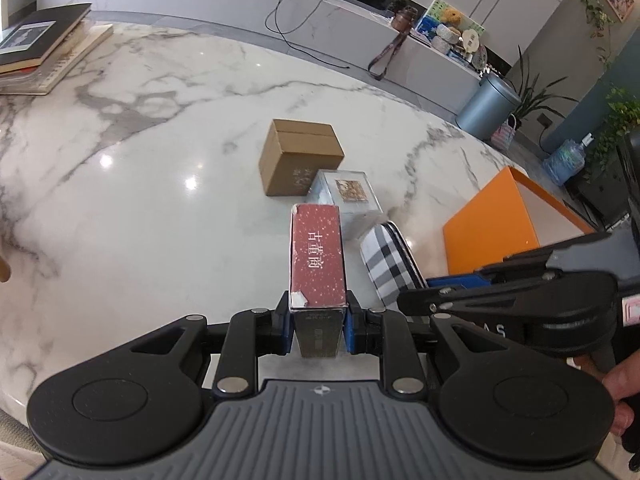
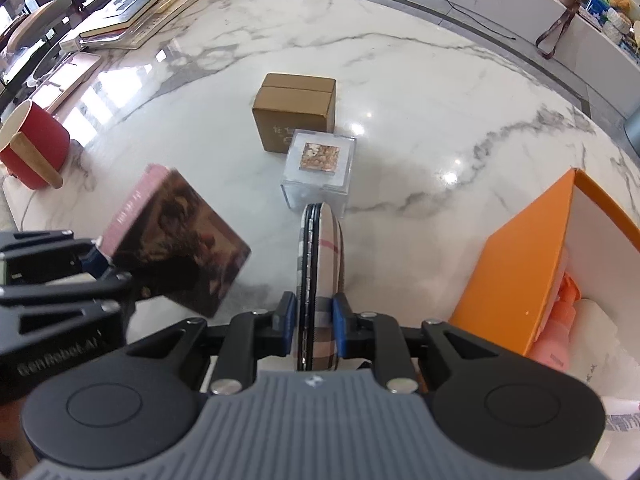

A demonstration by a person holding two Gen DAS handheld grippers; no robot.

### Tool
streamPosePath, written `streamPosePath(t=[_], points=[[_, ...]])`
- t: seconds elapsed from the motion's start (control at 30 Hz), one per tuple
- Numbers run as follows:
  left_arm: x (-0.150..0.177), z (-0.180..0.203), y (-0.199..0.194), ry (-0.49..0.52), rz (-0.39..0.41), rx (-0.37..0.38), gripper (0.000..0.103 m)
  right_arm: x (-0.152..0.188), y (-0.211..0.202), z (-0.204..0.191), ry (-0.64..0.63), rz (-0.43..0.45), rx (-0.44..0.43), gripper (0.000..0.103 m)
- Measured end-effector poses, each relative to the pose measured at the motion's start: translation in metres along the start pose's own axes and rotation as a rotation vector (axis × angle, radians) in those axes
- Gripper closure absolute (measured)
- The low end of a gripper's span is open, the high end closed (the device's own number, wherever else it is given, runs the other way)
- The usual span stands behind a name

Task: Organize rigid objects
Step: 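Grasp the plaid glasses case with the right gripper while the left holds the red box, then carry the red box with the left tool while the right carries the plaid case to the box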

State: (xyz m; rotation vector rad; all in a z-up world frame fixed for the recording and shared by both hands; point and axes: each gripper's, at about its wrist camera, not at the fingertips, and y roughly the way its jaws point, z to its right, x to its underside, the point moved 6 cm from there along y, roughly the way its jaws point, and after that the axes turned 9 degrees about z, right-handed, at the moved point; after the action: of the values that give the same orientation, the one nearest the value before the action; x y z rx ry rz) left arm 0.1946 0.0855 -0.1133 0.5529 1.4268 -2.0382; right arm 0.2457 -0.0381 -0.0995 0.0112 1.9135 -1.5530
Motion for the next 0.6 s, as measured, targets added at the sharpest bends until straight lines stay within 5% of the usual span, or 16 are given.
streamPosePath(t=[0.2, 0.43, 0.6], points=[[0.003, 0.002, 0.004, 0.005, -0.007, 0.014, 0.077, 0.001, 0.016, 0.001, -0.006, -0.014, 0.026, 0.071], [0.002, 0.004, 0.002, 0.009, 0.002, 0.03, 0.077, -0.003, 0.005, 0.001, -0.019, 0.051, 0.067, 0.088], [-0.001, 0.008, -0.004, 0.01, 0.019, 0.03, 0.077, -0.002, -0.012, 0.006, 0.042, 0.093, 0.041, 0.09]])
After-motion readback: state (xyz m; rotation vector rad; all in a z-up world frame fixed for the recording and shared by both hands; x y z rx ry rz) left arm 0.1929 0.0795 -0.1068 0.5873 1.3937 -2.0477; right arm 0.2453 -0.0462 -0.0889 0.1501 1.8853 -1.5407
